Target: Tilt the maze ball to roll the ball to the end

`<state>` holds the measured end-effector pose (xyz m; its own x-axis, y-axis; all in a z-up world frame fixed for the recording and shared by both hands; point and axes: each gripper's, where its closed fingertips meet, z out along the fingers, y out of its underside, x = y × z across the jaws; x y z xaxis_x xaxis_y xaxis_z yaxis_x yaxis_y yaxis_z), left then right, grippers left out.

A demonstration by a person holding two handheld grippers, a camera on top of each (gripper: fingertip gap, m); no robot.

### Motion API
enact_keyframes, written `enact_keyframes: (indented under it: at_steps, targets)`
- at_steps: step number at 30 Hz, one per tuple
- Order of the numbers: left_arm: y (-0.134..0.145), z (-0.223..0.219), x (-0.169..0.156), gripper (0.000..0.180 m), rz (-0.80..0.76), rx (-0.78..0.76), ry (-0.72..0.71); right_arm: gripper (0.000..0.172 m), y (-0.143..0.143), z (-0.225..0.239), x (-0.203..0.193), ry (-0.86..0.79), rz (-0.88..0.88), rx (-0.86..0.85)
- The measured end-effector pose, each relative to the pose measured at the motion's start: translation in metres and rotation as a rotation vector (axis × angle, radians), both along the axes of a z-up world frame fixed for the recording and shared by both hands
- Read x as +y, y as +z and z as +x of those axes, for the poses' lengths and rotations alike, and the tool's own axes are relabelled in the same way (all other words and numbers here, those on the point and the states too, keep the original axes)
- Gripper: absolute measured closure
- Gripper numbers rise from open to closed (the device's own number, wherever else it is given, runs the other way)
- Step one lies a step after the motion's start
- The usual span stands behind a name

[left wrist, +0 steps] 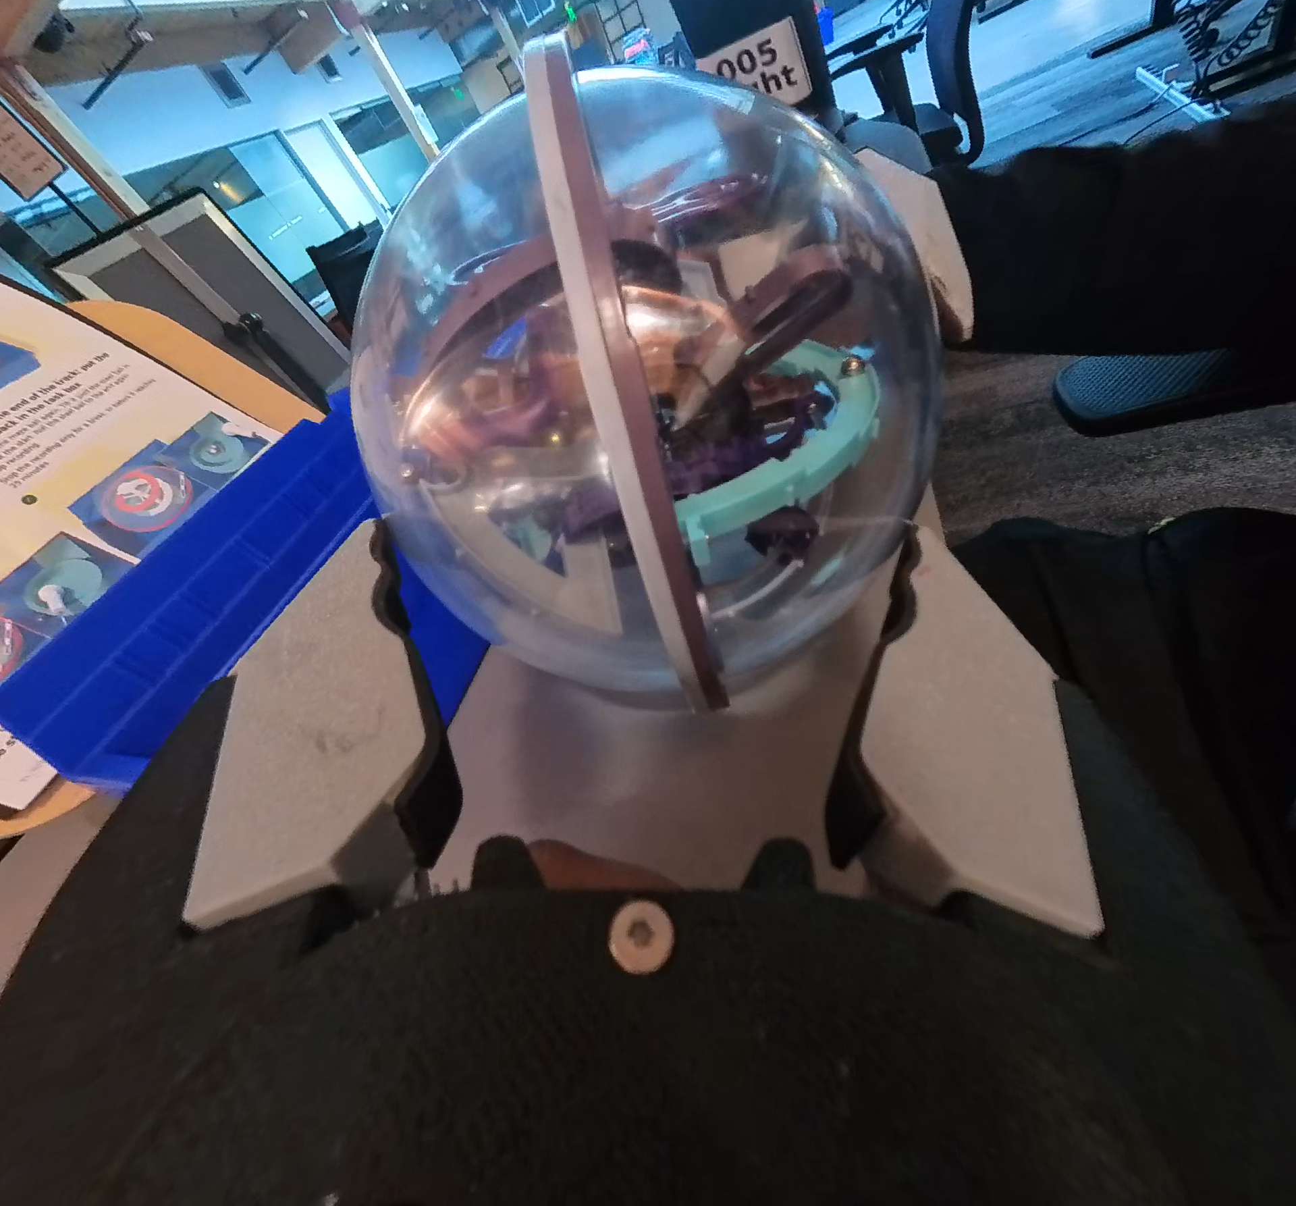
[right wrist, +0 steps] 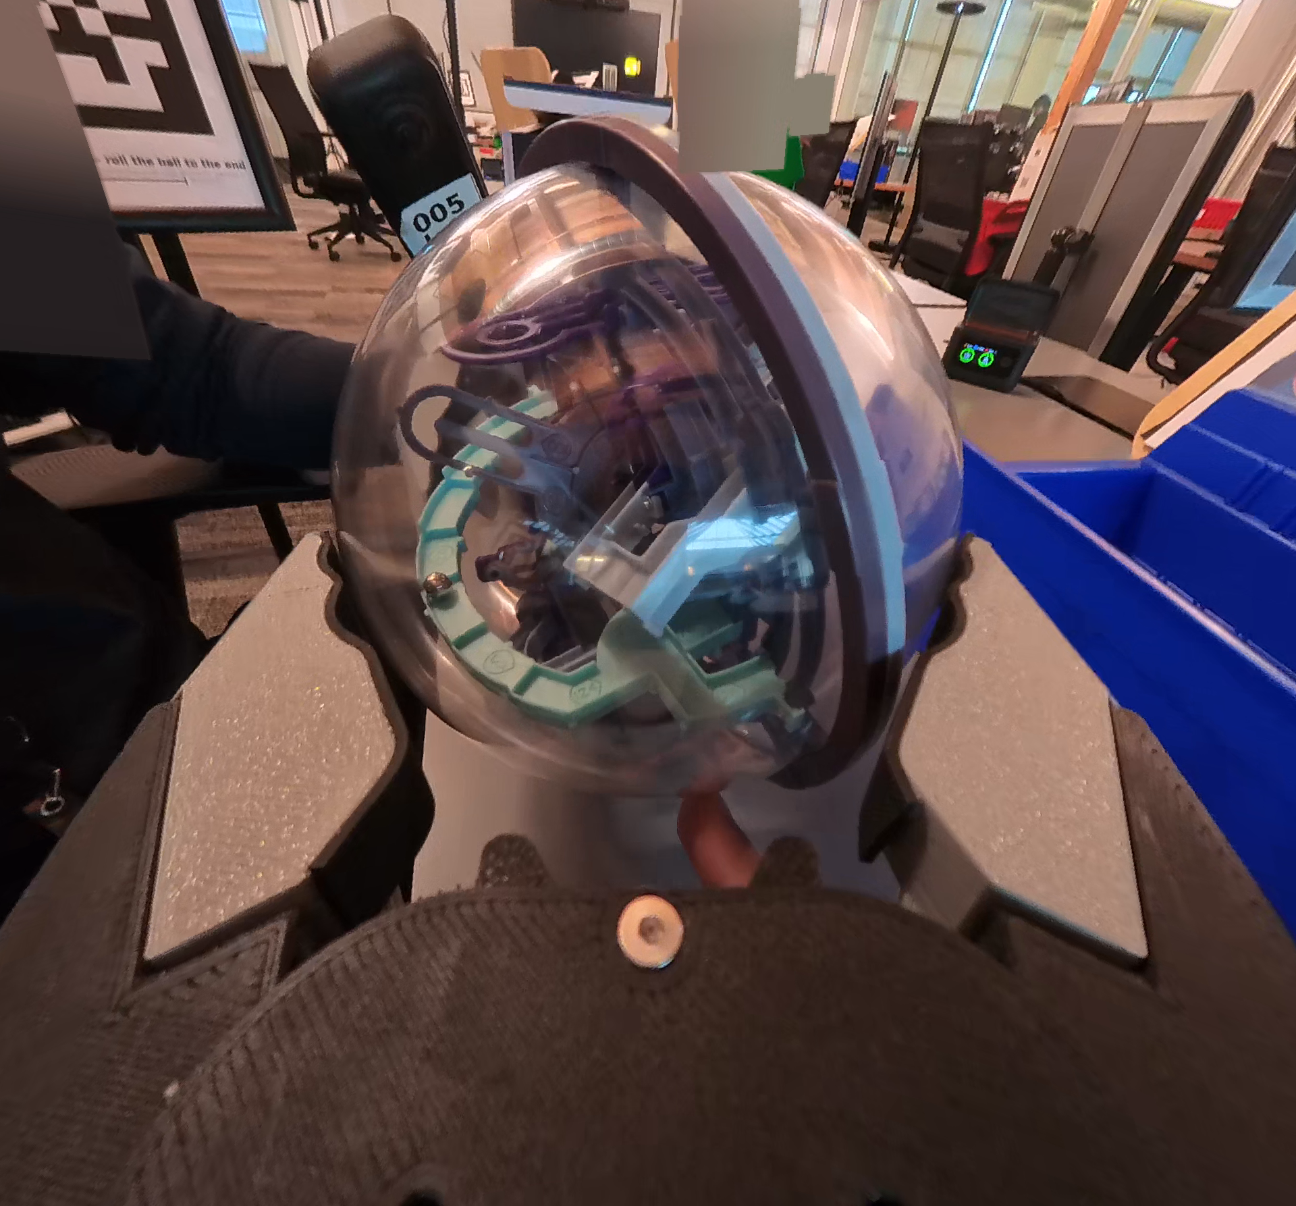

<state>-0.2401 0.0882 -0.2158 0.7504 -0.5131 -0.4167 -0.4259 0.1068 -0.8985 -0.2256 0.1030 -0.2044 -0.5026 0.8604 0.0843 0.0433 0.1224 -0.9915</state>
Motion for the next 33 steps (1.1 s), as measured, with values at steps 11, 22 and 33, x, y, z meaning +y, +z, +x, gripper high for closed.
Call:
enact_keyframes:
  at_steps: [11, 22, 33]
  targets:
    - [0.022, 0.001, -0.01, 0.043, -0.012, -0.011, -0.005, 0.014, 0.018, -0.001, -0.01, 0.019, -0.078, 0.034]
    - [0.037, 0.003, -0.02, 0.042, 0.014, 0.01, -0.005, 0.014, 0.031, 0.0, -0.019, 0.045, -0.109, 0.101]
    - [0.037, 0.003, -0.019, 0.042, 0.021, 0.024, -0.005, 0.014, 0.031, 0.001, -0.019, 0.047, -0.098, 0.107]
